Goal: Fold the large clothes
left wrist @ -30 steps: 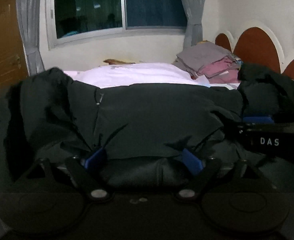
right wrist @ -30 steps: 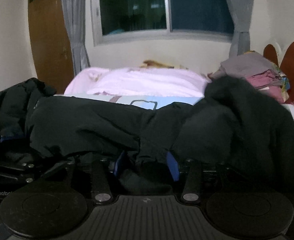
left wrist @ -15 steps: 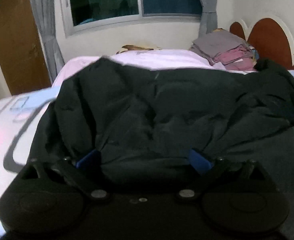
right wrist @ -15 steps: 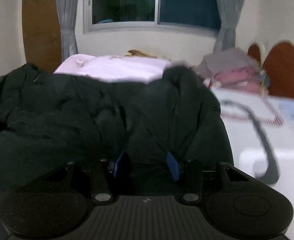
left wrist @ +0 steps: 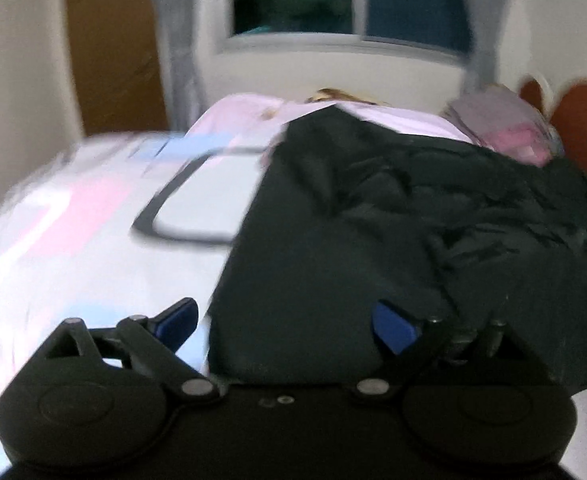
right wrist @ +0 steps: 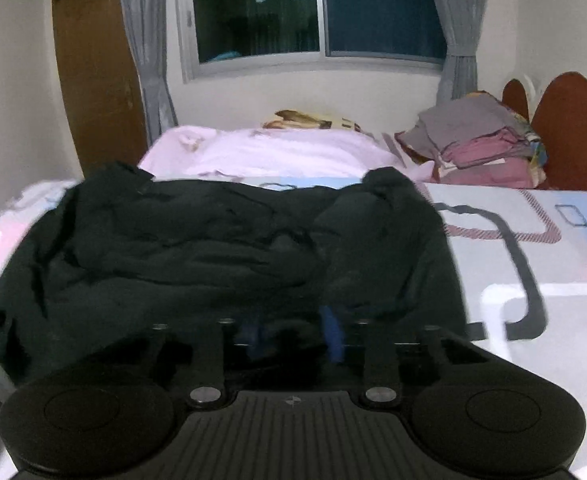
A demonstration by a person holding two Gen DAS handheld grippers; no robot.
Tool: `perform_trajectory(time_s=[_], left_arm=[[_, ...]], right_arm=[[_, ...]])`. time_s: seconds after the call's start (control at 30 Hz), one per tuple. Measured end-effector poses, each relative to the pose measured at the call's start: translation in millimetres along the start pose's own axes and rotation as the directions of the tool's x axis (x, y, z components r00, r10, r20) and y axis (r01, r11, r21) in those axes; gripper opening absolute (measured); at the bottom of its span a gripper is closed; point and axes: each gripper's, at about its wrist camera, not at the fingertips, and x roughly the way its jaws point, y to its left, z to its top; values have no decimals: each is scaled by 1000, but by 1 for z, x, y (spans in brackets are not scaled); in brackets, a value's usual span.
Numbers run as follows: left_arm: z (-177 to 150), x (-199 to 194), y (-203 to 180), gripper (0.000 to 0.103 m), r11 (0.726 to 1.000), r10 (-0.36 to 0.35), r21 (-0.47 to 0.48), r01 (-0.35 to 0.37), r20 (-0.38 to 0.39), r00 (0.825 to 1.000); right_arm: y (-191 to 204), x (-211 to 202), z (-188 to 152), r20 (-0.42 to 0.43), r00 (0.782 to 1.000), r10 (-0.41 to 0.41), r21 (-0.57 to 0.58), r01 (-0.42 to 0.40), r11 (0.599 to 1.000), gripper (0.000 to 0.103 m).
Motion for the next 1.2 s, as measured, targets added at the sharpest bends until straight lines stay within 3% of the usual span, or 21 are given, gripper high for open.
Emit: perform_trajectory(time_s=[0.1,0.17,0.3,0.4,0.5,0.63,0.73,0.83,0.93,1.0,1.13,1.2], left_arm=[[-14,-2,22,80,982,-70,-180,62,-37,997],[-20,4,24,78,960,-116,-263,99,-50,992],[-23,30,29,78,884,-253,-416,215,-36,967],[-21,50,33,78,830,-290,-497,252,2,957],[-16,69,35,79,796,-307,-539,274,31,951],[-20,71,41,77,707,-330,-635,311,93,939],[-32,61,45,77,731,-295,-624,277,77,952],[-49,49,38,79,723,-297,-640,260,52,954],[-63,38,27,83,753,-278,-602,266,75,958],[-60,48,33,89,711,-288,-640,290,112,951],[-43,79,47,90,643,-276,-699,313,169,946],[-36,89,49,90,632,-279,-705,320,178,944]], right_arm=[[20,2,-6,-10,1000,17,17,-16,1000,29],[30,4,-7,-14,999,31,41,-30,999,29],[41,7,-8,-7,999,52,76,-51,996,28],[48,9,-3,7,997,77,99,-77,992,18],[52,16,-1,12,996,87,110,-88,990,15],[54,15,1,48,994,102,129,-107,986,13],[57,15,1,46,992,116,130,-122,984,13],[59,14,-1,38,993,115,127,-119,985,13],[57,12,-3,34,993,111,135,-115,984,13],[54,12,-5,31,995,97,137,-101,985,13],[49,14,-10,27,996,82,158,-85,984,13],[49,17,-12,20,997,73,164,-75,984,13]])
